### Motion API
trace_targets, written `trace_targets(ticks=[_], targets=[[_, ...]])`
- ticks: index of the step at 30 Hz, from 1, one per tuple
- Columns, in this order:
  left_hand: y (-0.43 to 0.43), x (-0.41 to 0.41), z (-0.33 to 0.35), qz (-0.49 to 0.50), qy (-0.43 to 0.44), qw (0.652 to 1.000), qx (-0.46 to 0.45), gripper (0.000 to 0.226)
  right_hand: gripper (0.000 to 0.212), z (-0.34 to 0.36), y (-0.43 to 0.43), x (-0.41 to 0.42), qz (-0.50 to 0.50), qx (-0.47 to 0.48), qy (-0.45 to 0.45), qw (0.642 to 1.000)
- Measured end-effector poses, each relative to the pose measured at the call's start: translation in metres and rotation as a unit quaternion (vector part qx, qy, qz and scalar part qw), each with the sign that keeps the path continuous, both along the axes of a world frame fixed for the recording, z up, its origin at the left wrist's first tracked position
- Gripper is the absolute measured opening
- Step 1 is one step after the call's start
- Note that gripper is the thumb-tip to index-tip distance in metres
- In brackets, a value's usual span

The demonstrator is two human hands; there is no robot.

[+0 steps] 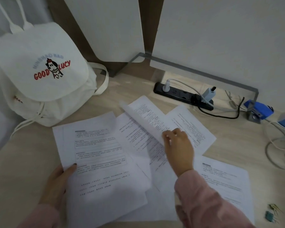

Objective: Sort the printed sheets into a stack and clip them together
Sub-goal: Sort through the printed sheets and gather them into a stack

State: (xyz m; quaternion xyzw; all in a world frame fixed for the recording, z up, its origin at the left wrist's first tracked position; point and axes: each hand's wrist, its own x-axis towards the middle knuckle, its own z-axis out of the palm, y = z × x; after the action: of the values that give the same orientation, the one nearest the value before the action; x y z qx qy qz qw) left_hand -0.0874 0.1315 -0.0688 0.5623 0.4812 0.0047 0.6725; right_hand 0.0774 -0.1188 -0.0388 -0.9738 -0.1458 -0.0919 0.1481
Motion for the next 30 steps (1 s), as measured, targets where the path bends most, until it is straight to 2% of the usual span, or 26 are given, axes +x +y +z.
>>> trace_targets(ticks=[4, 6, 10, 13, 17, 21, 26, 30], targets=[[0.003, 0.005, 0.006, 0.012, -0.014, 1.0, 0.002, 0.026, 0.005, 0.044, -0.029, 0.027, -0.033, -0.036, -0.099, 0.994], [0.004, 0.007, 0.007, 0.021, -0.019, 1.0, 0.001, 0.025, 0.005, 0.057, -0.037, 0.031, -0.03, -0.045, -0.105, 0.993], [0.005, 0.006, 0.005, 0.025, -0.024, 0.999, -0.002, 0.03, 0.017, 0.059, -0.041, 0.021, -0.007, -0.037, -0.064, 0.997], [0.003, 0.003, 0.003, 0.032, -0.023, 0.999, -0.001, 0.031, 0.015, 0.035, -0.031, 0.002, 0.057, -0.043, -0.006, 0.997], [0.001, -0.001, 0.002, 0.035, -0.016, 0.999, 0.003, 0.03, 0.024, -0.007, -0.01, -0.034, 0.131, -0.114, 0.054, 0.983], [0.001, -0.004, 0.0, 0.047, -0.006, 0.999, 0.004, 0.027, 0.033, -0.042, 0.0, -0.051, 0.122, -0.144, 0.089, 0.978], [-0.006, -0.011, 0.005, 0.042, -0.028, 0.999, -0.007, 0.021, 0.026, -0.063, 0.004, -0.061, 0.117, -0.117, 0.096, 0.982], [-0.007, -0.013, 0.005, 0.044, -0.034, 0.998, -0.009, 0.021, 0.048, -0.068, 0.005, -0.069, 0.118, -0.117, 0.132, 0.977]])
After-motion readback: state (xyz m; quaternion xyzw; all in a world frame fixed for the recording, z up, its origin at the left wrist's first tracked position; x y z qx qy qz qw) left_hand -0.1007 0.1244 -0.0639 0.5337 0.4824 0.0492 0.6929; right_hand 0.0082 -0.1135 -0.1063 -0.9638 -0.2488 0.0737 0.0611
